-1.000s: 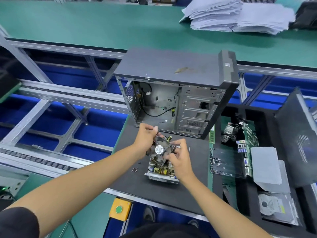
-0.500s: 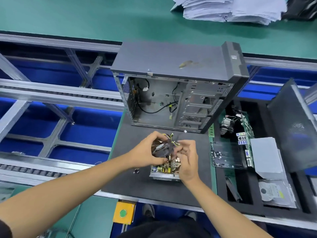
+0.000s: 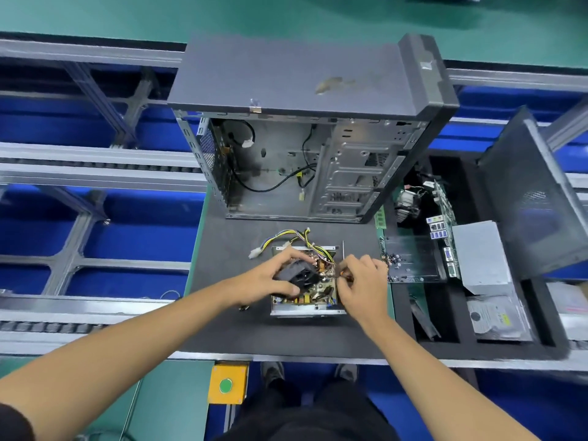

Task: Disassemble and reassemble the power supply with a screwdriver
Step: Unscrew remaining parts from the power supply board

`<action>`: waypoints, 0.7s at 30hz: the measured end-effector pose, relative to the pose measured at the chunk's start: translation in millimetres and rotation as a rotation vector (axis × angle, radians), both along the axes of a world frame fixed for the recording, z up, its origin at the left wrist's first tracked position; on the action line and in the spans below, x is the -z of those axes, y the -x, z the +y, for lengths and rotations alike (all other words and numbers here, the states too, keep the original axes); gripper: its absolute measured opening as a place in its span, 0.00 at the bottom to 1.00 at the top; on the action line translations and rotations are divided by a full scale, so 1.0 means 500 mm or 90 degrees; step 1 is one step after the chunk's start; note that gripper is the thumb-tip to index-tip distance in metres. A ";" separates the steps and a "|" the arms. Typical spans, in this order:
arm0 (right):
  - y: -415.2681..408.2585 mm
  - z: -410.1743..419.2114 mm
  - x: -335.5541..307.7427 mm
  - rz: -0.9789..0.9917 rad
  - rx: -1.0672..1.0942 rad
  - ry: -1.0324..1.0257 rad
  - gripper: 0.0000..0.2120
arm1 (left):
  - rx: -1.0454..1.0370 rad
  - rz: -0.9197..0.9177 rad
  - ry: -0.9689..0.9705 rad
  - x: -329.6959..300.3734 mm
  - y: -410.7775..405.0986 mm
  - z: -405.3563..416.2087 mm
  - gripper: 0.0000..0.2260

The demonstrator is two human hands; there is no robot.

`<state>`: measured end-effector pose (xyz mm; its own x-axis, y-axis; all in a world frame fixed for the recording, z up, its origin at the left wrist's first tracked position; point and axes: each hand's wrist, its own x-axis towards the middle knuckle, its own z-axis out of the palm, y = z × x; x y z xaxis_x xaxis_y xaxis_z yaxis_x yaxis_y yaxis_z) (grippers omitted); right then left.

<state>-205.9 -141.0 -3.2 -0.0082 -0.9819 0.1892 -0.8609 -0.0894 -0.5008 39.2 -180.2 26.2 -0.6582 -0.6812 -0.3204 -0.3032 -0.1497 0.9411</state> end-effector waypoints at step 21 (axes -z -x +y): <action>0.044 0.001 0.018 -0.128 -0.164 0.030 0.07 | -0.009 -0.134 0.239 0.055 -0.021 0.046 0.13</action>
